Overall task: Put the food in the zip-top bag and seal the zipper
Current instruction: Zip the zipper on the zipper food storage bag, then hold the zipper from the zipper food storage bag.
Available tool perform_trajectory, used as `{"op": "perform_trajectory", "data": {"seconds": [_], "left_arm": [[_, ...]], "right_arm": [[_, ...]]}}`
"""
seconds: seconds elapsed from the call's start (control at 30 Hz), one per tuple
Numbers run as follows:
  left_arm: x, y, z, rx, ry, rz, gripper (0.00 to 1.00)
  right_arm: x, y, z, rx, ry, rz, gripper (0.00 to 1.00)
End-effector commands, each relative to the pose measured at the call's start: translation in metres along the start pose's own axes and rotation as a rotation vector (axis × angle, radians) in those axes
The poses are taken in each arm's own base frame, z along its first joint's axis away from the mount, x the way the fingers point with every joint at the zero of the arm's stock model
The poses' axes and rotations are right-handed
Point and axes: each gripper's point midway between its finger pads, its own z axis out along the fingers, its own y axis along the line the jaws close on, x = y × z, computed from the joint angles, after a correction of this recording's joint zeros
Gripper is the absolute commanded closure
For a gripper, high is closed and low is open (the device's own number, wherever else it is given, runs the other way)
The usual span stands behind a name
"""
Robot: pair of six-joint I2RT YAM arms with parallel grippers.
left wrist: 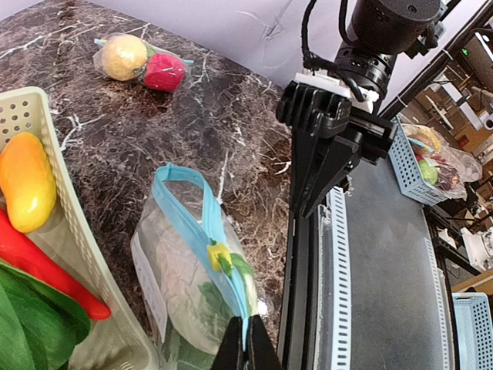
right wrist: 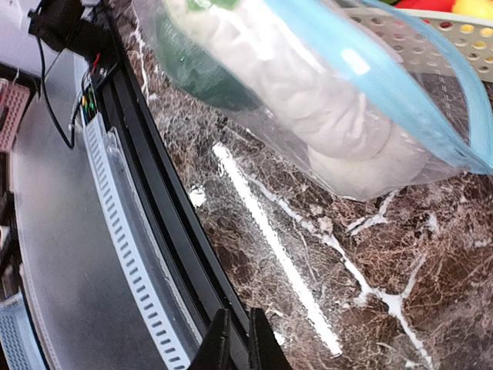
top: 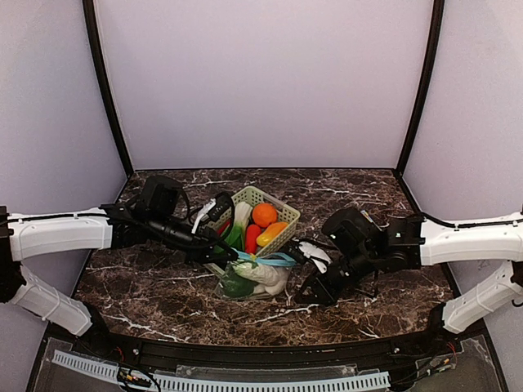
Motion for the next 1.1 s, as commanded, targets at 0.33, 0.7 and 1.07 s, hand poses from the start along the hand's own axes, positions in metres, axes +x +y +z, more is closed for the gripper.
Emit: {"op": "perform_trajectory", "data": {"seconds": [0.33, 0.7, 1.07], "left_arm": [[0.0, -0.047, 0.013, 0.253, 0.062, 0.006, 0.99], [0.002, -0.051, 0.013, 0.287, 0.082, -0.002, 0.99], [0.003, -0.054, 0.013, 0.315, 0.088, -0.011, 0.99]], "right_arm": [[-0.083, 0.039, -0.047, -0.046, -0.293, -0.167, 0.44], [-0.1, 0.049, -0.014, -0.13, -0.251, -0.284, 0.51], [-0.104, 0.044, -0.013, -0.185, -0.26, -0.295, 0.6]]}}
